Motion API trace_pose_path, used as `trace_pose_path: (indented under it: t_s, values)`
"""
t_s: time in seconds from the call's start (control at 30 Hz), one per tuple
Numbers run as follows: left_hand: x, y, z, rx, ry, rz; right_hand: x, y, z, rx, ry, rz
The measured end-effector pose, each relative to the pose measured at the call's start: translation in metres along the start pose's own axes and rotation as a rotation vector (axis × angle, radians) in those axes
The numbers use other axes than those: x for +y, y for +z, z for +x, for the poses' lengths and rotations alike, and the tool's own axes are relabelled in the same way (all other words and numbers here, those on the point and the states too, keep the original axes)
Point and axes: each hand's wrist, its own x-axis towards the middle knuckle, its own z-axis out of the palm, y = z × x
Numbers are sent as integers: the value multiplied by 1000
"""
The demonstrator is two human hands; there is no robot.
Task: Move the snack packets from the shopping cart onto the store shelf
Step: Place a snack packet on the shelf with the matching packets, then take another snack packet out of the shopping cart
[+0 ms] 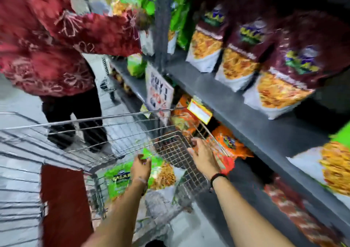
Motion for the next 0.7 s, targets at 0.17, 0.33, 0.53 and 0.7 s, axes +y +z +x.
trace_pose_path:
  t_s: [0.17,0.33,0.53,0.7]
  values:
    - [-74,9,47,-159,-326,102,19,89,76,-397,83,-235]
    - [-117,33,82,-288,-512,144,55,161,108,-546,131,-349]
    - [-162,55,120,-327,-737,-30,93,219,130,-661,147,-353]
    - [-173,78,126,-187,-692,-181,130,233,128,-666,295,-194]
